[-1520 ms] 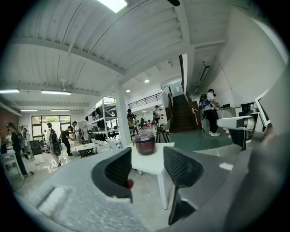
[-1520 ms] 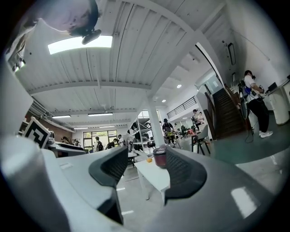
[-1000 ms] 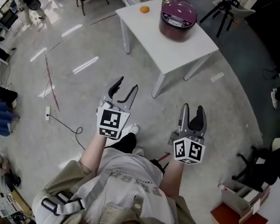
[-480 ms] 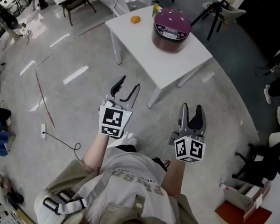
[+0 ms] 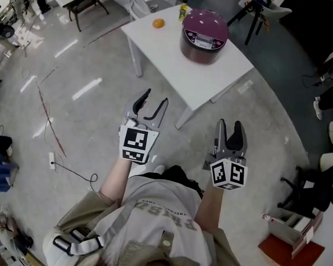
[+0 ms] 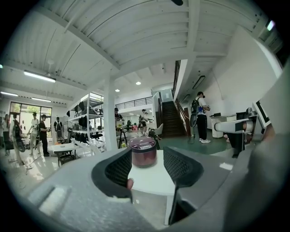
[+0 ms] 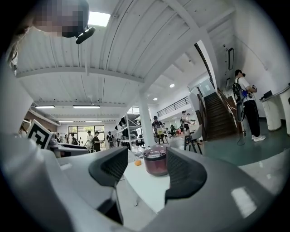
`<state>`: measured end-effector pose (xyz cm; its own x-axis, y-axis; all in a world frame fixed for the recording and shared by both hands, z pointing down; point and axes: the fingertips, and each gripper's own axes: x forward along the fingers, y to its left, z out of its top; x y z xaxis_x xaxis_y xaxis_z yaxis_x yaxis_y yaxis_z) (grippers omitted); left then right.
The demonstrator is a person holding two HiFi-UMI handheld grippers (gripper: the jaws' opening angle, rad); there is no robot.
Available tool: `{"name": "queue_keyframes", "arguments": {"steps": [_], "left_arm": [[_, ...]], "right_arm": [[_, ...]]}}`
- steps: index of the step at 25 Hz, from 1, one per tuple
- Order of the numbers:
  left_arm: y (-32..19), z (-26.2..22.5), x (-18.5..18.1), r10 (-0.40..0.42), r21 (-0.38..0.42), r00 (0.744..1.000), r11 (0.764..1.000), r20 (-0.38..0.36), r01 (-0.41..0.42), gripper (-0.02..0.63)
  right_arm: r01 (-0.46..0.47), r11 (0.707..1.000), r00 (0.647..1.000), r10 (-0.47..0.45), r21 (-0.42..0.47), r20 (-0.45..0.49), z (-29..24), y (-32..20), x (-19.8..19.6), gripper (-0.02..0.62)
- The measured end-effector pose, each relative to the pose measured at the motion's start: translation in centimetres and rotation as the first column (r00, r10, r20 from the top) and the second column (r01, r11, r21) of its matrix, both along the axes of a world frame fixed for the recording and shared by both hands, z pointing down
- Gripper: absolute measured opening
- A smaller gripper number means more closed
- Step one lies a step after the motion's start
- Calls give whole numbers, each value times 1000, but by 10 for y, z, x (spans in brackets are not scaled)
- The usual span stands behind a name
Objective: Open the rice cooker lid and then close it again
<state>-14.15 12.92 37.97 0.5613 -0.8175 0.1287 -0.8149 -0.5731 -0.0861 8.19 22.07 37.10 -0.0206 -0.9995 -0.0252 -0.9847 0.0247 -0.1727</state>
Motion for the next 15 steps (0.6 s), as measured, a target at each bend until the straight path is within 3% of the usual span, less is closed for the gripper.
{"name": "queue_keyframes", "arguments": {"steps": [15], "left_arm": [[-56,27,11,-26,-55,999,998,27,28,229]], "right_arm": [[36,998,999,-34,-44,40,21,-72,16,244]]}}
